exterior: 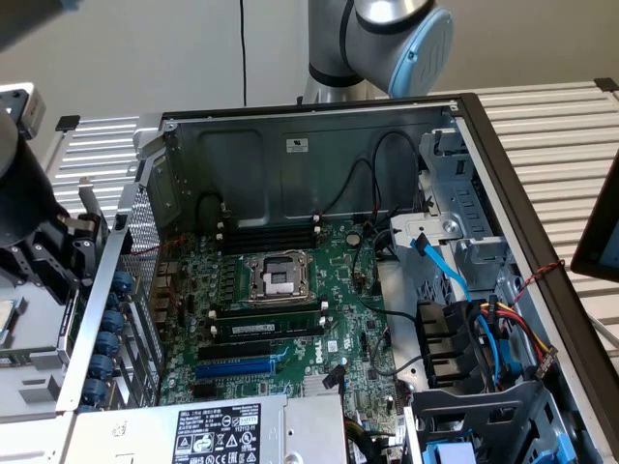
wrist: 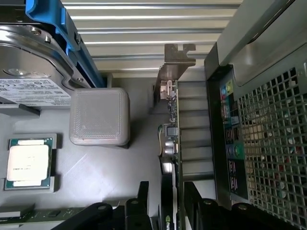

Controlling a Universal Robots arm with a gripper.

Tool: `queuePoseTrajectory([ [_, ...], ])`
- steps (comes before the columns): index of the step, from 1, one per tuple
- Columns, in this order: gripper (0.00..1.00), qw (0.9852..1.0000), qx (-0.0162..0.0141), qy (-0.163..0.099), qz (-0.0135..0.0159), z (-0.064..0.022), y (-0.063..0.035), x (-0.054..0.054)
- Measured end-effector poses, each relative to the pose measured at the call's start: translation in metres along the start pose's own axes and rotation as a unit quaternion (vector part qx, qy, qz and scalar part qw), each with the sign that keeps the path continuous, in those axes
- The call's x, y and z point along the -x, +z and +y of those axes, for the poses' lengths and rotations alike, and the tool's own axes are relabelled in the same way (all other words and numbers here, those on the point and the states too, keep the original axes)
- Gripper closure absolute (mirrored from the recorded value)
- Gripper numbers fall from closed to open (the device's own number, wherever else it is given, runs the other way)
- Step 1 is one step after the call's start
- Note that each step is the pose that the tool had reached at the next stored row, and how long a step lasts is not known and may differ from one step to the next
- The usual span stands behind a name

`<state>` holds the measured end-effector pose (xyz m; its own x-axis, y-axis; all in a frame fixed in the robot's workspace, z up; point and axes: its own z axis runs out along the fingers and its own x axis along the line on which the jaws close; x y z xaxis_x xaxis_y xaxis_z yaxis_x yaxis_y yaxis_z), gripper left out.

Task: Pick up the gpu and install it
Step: 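Pick up the gpu and move the gpu toward the slot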

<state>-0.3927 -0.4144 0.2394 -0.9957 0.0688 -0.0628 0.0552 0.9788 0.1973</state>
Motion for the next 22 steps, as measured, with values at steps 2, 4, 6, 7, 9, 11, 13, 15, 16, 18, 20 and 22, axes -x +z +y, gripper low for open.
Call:
queuePoseTrajectory([
  [2,0.58,1.0000,0.0011,-0.001,0.0003,-0.0003,0.0015,-0.0001],
  [4,0.58,1.0000,0.0013,-0.002,0.0004,-0.0005,0.0026,0.0001],
  [6,0.58,1.0000,0.0013,-0.002,0.0005,-0.0006,0.0035,0.0005],
  [7,0.58,1.0000,0.0014,-0.002,0.0005,-0.0007,0.0038,0.0009],
  [9,0.58,1.0000,0.0013,-0.002,0.0005,-0.0007,0.0039,0.0010],
  [11,0.58,1.0000,0.0013,-0.002,0.0005,-0.0007,0.0041,0.0014],
  [13,0.58,1.0000,0.0013,-0.002,0.0005,-0.0007,0.0043,0.0016],
  [15,0.58,1.0000,0.0013,-0.002,0.0006,-0.0008,0.0045,0.0016],
  [16,0.58,1.0000,0.0013,-0.002,0.0006,-0.0009,0.0046,0.0016],
  [18,0.58,1.0000,0.0015,-0.002,0.0005,-0.0014,0.0048,0.0017],
  [20,0.58,1.0000,0.0015,-0.002,0.0005,-0.0016,0.0050,0.0016],
  [22,0.58,1.0000,0.0015,-0.002,0.0005,-0.0018,0.0060,0.0017],
])
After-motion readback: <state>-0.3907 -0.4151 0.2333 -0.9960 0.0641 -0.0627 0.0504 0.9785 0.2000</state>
